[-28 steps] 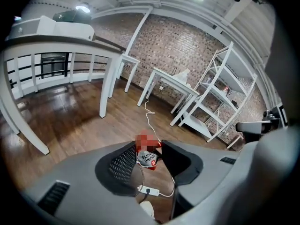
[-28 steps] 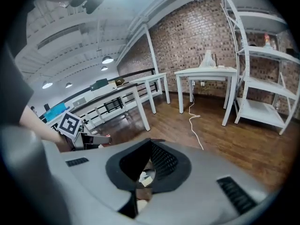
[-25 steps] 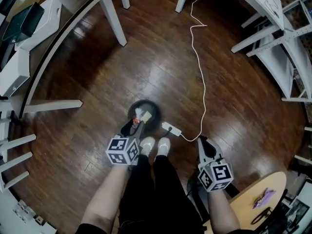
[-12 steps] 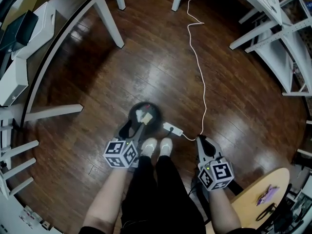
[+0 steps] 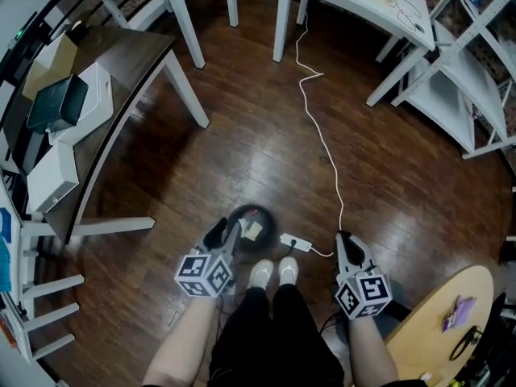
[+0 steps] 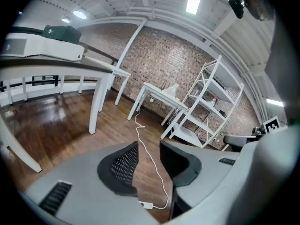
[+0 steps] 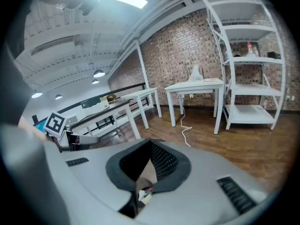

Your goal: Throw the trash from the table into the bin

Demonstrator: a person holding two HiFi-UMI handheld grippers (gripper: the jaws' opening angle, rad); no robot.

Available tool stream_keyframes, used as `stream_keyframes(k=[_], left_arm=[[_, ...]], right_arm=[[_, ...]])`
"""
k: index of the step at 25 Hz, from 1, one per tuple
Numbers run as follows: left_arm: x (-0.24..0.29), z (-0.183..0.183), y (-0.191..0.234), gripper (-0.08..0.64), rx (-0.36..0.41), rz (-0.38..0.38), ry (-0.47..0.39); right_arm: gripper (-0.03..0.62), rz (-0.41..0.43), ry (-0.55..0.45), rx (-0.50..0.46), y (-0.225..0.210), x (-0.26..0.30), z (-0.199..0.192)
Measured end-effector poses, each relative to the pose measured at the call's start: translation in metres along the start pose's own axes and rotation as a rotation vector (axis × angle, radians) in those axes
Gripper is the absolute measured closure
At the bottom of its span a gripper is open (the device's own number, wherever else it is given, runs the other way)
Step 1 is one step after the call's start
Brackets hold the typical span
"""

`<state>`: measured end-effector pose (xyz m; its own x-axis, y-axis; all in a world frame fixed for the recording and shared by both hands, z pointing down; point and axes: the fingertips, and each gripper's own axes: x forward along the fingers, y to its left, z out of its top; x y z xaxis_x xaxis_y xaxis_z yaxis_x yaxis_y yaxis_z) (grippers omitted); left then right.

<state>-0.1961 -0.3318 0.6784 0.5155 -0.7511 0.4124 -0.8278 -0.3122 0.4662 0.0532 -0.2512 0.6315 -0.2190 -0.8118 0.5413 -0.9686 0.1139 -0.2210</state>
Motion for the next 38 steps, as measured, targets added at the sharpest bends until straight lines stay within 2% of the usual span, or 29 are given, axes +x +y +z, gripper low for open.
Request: stream_keyframes(k=[3,6,9,12,14,17,19,20,23,26,30,34,38], left_arm=[[-0.007,0.042,-0.021,0.413,0.019,-0.061,-0.050],[0.000,0.086,-0.057,0.437,0.046,-0.172,-0.129],[0.003,0.118,-0.107,0.471,0.066,-0.277,-0.191],[0.017,0.145,-0.175,0.471,0.133,-0.421,-0.229],[0.021,0.157,-0.222,0.471,0.183,-0.513,-0.244],[0.011,0.153,-0.289,0.471,0.224,-0.631,-0.243],[0.011,0.146,-0.347,0.471,0.254,-0.758,-0.236],[0.008,0.140,-0.373,0.471,0.265,-0.812,-0.232],[-0.015,0.105,-0.441,0.471,0.279,-0.911,-0.208],[-0.047,0.049,-0.530,0.471,0.303,-1.056,-0.140],[-0.118,-0.032,-0.630,0.471,0.338,-1.238,-0.058],[-0.192,-0.104,-0.697,0.471,0.364,-1.382,0.010],[-0.251,-0.182,-0.740,0.471,0.410,-1.496,0.062]], right_arm=[[0.589,-0.066,-0.084,0.022,-0.006,-0.029,0.031],[0.588,-0.163,-0.206,0.038,-0.025,-0.065,0.068],[0.588,-0.254,-0.302,0.033,-0.049,-0.112,0.094],[0.588,-0.373,-0.407,0.027,-0.076,-0.169,0.118],[0.588,-0.452,-0.466,0.029,-0.092,-0.212,0.128],[0.588,-0.559,-0.527,0.044,-0.109,-0.282,0.119],[0.588,-0.672,-0.587,0.066,-0.121,-0.332,0.105],[0.588,-0.720,-0.609,0.076,-0.126,-0.356,0.096],[0.588,-0.810,-0.633,0.102,-0.136,-0.426,0.062],[0.588,-0.966,-0.661,0.143,-0.143,-0.520,0.009],[0.588,-1.155,-0.684,0.214,-0.141,-0.644,-0.075],[0.588,-1.302,-0.717,0.284,-0.125,-0.739,-0.150],[0.588,-1.393,-0.740,0.319,-0.109,-0.800,-0.217]])
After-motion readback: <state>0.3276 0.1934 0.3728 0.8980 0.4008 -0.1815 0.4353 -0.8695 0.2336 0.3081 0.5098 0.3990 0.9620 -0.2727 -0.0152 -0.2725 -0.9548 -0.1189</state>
